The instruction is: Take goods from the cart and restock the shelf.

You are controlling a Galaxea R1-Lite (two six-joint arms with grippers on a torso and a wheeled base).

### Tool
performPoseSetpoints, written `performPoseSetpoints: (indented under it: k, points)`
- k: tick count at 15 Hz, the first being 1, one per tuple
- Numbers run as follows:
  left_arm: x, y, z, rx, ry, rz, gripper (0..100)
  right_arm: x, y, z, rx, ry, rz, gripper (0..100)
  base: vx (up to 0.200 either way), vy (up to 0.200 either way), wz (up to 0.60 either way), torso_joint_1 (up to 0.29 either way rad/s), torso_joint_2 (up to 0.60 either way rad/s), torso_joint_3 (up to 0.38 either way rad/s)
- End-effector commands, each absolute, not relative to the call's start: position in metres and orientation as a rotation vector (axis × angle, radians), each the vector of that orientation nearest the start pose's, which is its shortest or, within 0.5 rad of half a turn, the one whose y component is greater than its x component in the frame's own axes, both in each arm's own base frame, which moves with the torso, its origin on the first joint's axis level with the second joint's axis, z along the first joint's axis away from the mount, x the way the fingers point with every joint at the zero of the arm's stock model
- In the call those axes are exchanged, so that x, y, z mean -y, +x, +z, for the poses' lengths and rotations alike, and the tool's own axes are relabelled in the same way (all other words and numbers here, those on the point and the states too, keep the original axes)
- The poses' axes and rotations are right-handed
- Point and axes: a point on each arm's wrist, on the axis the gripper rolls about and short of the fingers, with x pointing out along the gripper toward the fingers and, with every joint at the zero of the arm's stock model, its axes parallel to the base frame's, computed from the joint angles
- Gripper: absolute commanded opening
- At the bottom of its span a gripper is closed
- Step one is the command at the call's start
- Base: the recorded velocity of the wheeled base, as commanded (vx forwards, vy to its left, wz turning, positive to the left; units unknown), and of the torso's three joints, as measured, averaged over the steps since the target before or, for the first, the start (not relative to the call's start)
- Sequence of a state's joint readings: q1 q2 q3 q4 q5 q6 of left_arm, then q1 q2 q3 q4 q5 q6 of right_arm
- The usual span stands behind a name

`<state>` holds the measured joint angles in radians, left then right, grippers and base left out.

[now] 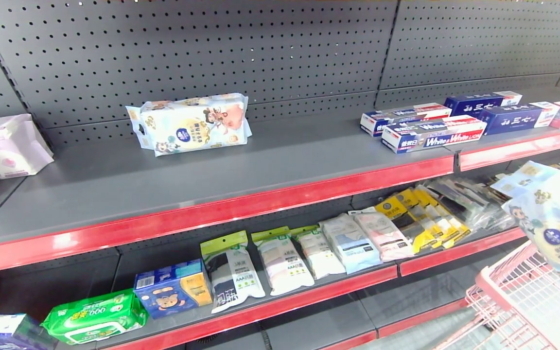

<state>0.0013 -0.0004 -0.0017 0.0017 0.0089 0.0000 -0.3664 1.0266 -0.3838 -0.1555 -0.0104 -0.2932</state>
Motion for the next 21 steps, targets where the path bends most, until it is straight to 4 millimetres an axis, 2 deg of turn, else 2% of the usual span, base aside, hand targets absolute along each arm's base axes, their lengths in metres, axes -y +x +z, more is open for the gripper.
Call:
performPoseSetpoints:
  k: [1,6,7,9,12,21]
  points:
    - [0.0,-0.023,0.076,0.0,0.0,0.011,100,0.014,0.086,0.184,-0.323,-0.26,-0.168,0,0.0,0.0,0.0,0.0,0.0,0.0]
    - [0.0,-0.023,0.075,0.0,0.0,0.011,100,0.011,0.078,0.188,-0.275,-0.265,-0.146,0,0.0,0.0,0.0,0.0,0.0,0.0]
    - [0.0,-0.023,0.076,0.0,0.0,0.011,100,0.008,0.072,0.191,-0.232,-0.288,-0.084,0,0.0,0.0,0.0,0.0,0.0,0.0]
    - [0.0,-0.023,0.076,0.0,0.0,0.011,100,0.008,0.07,0.192,-0.221,-0.308,-0.076,0,0.0,0.0,0.0,0.09,-0.19,-0.11]
    - [0.0,-0.023,0.076,0.002,0.0,0.011,100,0.007,0.062,0.188,-0.203,-0.312,-0.079,0,0.0,0.0,0.0,0.214,-0.49,-0.261]
    - [0.0,-0.023,0.076,0.0,0.0,0.011,100,0.007,0.061,0.197,-0.173,-0.382,-0.082,0,0.0,0.0,0.0,0.222,-0.48,-0.262]
